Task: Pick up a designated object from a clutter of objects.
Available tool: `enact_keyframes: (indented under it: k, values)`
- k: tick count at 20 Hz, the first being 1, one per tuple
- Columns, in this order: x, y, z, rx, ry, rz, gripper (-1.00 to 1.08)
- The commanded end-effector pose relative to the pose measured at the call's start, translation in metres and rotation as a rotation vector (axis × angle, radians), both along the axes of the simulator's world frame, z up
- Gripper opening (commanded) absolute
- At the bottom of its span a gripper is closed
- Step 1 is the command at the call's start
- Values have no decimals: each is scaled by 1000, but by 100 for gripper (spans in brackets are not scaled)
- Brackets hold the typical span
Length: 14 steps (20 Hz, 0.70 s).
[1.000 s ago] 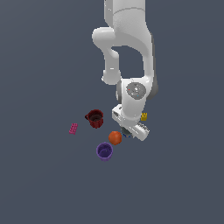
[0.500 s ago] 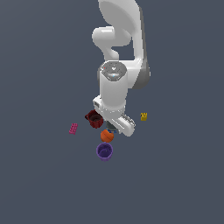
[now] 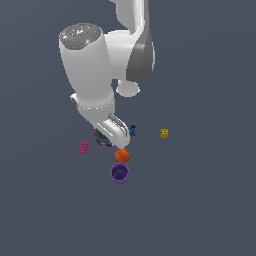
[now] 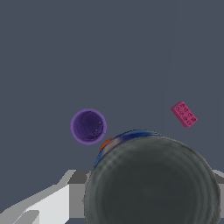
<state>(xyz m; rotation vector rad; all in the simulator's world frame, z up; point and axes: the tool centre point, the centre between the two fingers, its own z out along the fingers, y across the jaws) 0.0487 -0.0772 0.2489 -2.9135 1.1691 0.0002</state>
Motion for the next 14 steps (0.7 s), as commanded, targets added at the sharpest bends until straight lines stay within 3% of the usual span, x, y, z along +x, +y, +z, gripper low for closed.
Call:
enact_keyframes:
  k: [1, 14]
  values:
    - [6, -20, 24, 0, 0, 1, -100]
    - [33, -90, 104, -2, 1, 1, -100]
